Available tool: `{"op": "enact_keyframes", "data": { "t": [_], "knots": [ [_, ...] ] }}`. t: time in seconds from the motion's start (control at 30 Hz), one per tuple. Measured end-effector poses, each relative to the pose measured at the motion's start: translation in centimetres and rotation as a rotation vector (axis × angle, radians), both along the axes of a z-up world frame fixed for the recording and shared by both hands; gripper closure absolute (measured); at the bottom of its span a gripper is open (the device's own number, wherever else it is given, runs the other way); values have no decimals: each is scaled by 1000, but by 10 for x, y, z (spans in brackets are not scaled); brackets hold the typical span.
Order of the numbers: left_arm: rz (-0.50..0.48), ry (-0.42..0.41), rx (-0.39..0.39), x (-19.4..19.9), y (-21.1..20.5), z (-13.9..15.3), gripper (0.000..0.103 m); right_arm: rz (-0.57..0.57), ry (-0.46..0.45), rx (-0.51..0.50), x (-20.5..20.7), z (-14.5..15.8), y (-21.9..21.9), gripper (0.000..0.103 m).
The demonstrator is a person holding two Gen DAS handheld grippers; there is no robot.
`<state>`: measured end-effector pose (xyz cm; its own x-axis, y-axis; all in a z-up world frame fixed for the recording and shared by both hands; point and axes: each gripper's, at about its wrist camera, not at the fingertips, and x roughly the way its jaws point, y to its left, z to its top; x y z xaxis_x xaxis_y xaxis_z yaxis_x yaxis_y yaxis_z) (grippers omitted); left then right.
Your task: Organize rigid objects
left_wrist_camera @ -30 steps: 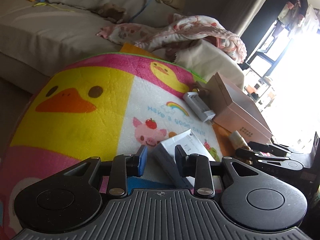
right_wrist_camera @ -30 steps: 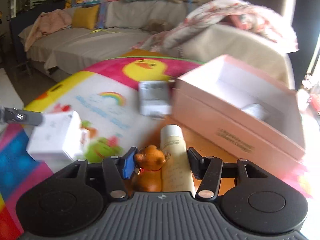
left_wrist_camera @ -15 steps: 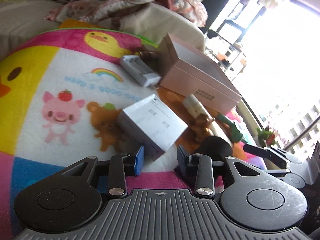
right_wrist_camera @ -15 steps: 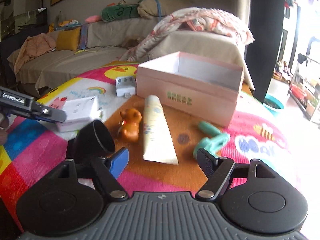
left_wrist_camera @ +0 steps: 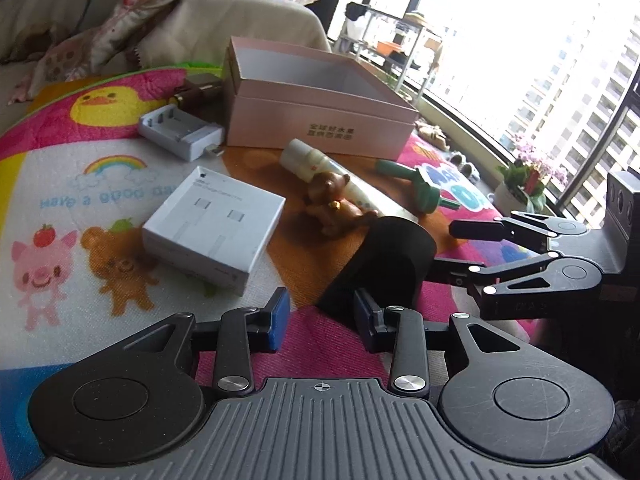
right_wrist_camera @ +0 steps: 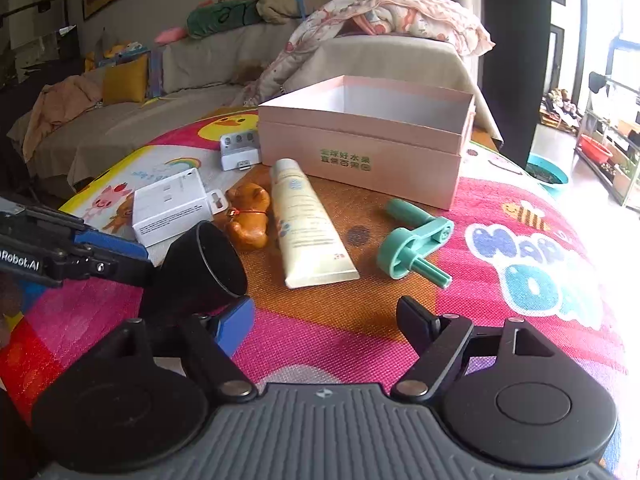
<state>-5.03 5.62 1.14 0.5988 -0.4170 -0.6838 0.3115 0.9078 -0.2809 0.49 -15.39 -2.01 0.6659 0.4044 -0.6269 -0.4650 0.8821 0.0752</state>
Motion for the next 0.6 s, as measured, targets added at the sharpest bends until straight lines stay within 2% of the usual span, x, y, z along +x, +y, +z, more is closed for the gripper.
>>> {"op": "enact_keyframes", "data": {
  "t": [0.07,0.33,0.47,0.6],
  "knots": [
    [-40,5,10,-1,-4,0,63,-8,4,13,1,0,-2,24],
    [-229,-3,169,-15,-31,5,56,-11,9,45,1,0,-6,24],
    [-264,27,129,-16,-33,4,43,-14,12,66,1,0,-8,24],
    [-273,26,131,-18,-39,5,32,-17,17,87,2,0,-11,24]
  ]
}}
